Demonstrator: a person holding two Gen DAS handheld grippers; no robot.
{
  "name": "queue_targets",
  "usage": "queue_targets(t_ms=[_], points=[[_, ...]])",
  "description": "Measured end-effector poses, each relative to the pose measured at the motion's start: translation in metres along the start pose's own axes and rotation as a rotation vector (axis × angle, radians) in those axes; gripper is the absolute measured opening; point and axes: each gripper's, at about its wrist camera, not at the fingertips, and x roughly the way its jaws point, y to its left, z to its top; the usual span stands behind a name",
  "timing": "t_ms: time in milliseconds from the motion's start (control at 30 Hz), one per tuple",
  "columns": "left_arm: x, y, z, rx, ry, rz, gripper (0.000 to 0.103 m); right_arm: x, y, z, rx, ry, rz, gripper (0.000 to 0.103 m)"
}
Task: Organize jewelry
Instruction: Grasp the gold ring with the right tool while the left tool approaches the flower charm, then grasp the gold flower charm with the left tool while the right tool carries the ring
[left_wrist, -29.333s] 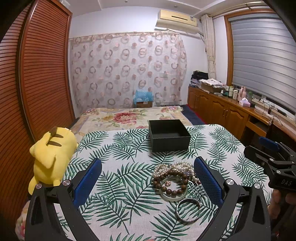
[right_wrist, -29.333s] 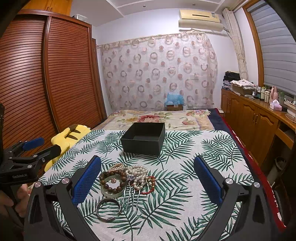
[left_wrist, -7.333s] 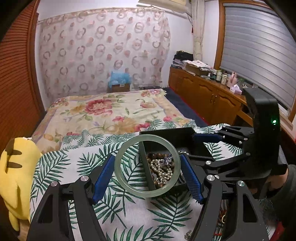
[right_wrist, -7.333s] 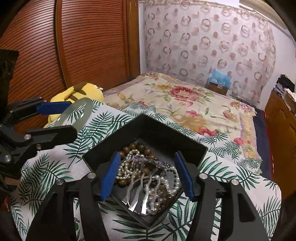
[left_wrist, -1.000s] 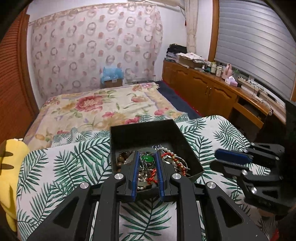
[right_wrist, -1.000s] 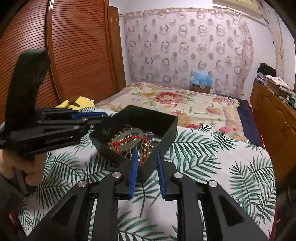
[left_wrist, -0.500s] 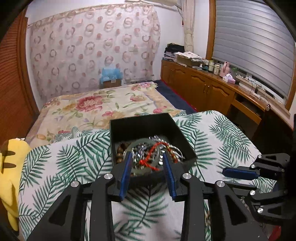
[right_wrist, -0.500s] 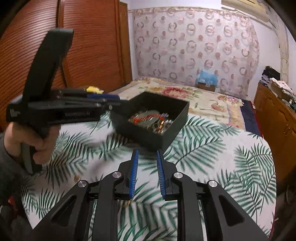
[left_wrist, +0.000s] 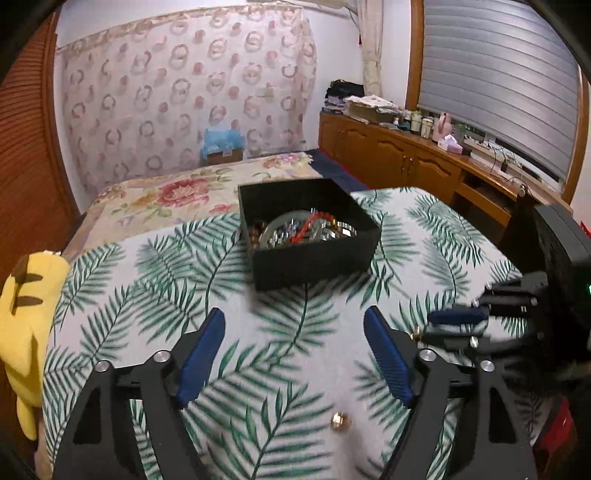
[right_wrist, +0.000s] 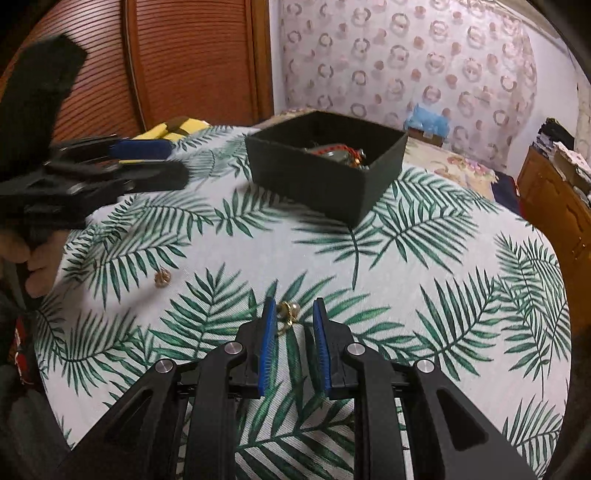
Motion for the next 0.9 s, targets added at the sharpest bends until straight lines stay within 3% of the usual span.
queue_targets(t_ms=[233, 300, 667, 833, 900], points=[[-0.002, 0.001, -0.028, 0.008, 0.062, 0.001, 0.081, 0.008, 0.003, 0.001, -0.018, 0.031, -0.013, 0.021], [-0.001, -0.004, -0.035, 0.025, 0.082, 0.002, 0.081, 0.009, 0.004, 0.002, -0.022, 0.033, -0.024, 0.012], [-0.001, -0.021, -0.053, 0.057, 0.125, -0.052, 0.081, 0.002, 0.0, -0.002, -0.018, 0.01, -0.024, 0.011], [0.0, -0.025, -0.054, 0.059, 0.121, -0.065, 0.067, -0.002, 0.0, -0.002, -0.019, -0.002, -0.021, 0.011], [0.002, -0.027, -0.054, 0.065, 0.127, -0.066, 0.054, -0.003, 0.001, -0.002, -0.018, -0.003, -0.022, 0.011]])
